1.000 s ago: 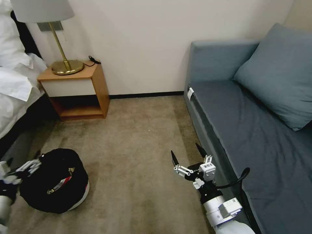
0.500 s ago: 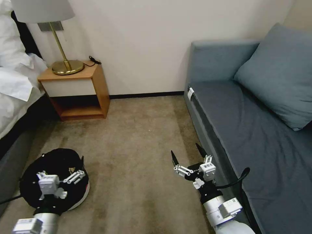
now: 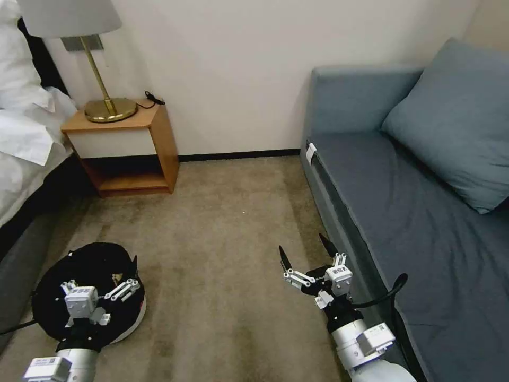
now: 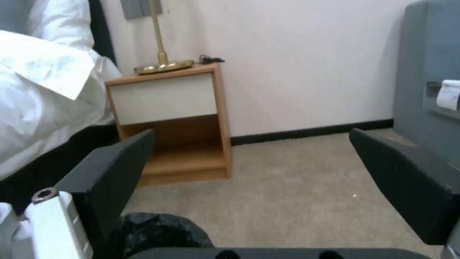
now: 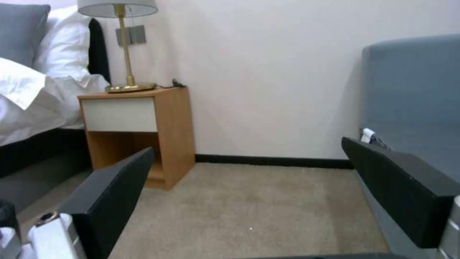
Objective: Pick up the trash bin, then pick up the garbage on the floor and place it into the trash bin.
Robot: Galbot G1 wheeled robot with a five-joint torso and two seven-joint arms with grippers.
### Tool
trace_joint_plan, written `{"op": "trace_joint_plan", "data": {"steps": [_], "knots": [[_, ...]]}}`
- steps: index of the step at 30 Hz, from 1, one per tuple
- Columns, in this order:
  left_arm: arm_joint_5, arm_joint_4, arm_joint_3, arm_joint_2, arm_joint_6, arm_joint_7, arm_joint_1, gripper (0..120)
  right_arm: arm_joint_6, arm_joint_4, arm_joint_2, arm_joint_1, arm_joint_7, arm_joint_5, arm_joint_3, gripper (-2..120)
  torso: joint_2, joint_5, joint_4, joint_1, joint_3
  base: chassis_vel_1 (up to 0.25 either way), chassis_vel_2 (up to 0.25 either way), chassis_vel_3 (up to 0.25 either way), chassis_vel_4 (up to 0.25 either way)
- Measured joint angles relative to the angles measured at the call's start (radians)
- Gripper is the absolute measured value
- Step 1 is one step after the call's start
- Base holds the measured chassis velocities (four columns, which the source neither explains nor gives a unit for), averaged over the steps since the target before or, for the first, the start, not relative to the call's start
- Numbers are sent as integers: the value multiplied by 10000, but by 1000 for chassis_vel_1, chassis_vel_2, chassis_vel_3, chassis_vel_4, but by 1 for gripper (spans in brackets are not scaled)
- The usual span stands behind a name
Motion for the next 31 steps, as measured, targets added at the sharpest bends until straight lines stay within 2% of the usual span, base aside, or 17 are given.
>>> {"op": "trace_joint_plan", "data": {"steps": [31], "knots": [[-49,16,-26,16,58,-18,-17,100,0,0,0,0,0,0,0,100,0,-1,0,0,0,0,0,0,0]]}}
